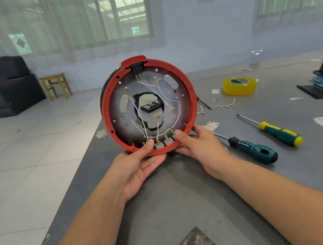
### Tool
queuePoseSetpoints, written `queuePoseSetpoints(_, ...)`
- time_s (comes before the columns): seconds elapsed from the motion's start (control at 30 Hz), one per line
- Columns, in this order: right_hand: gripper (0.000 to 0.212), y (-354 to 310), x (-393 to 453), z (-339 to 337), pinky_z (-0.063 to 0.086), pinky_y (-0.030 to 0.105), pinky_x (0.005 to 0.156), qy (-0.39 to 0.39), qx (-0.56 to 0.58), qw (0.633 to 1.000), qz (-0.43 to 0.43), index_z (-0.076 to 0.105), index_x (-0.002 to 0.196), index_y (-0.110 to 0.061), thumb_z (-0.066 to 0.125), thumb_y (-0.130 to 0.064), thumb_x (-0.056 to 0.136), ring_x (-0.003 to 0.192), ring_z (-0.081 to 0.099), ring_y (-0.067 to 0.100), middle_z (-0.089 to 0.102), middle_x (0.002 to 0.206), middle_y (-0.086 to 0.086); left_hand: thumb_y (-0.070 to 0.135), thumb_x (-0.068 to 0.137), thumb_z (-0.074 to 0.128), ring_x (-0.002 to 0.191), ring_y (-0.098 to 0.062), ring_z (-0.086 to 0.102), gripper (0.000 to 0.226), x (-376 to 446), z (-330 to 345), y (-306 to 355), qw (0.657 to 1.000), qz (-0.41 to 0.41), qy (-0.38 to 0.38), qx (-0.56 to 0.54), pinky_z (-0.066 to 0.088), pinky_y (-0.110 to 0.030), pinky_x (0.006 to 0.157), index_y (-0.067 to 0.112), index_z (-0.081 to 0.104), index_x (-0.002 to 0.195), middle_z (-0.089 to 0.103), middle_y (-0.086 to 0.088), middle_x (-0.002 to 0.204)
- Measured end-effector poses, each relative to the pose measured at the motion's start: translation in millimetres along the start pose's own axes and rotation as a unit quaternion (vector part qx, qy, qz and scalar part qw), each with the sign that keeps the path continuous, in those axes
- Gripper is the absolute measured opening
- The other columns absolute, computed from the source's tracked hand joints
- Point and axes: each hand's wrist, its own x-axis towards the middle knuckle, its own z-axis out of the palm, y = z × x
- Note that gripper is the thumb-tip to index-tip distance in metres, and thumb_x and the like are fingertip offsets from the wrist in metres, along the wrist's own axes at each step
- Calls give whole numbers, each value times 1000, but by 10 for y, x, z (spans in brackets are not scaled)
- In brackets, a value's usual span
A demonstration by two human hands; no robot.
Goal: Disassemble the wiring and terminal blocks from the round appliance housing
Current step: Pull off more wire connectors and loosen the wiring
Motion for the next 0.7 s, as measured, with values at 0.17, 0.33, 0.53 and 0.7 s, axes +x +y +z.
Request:
queuePoseSetpoints(0.17,44,-103,-24,56,64,35,74,45,-76,990,110,62,113,-6,72,-42,92,77,78,29,77,95,14,9,76,82,102,-35,77,59,38,-15,-14,1000,26,8,-16,65,-36,73,-8,61,128,76,-25,113)
queuePoseSetpoints(0.33,53,-207,-96,100,58,22,58,-15,-39,983,179,70,101,7,58,-44,102,73,76,26,76,87,22,11,75,83,103,-35,77,63,45,12,-47,999,32,1,-15,64,-31,72,-5,59,132,76,-24,114)
queuePoseSetpoints(0.53,50,-166,-77,136,52,17,50,11,-61,987,146,68,90,6,51,-38,106,54,66,14,73,69,15,14,78,81,97,-36,78,53,46,47,-51,999,33,15,2,62,-24,65,-4,62,124,77,-24,108)
queuePoseSetpoints(0.7,52,-131,-78,142,53,18,52,9,-64,989,134,68,88,5,51,-41,106,55,67,15,73,69,15,12,87,78,98,-36,78,50,44,46,-62,999,39,16,1,63,-24,66,-3,59,130,77,-24,111)
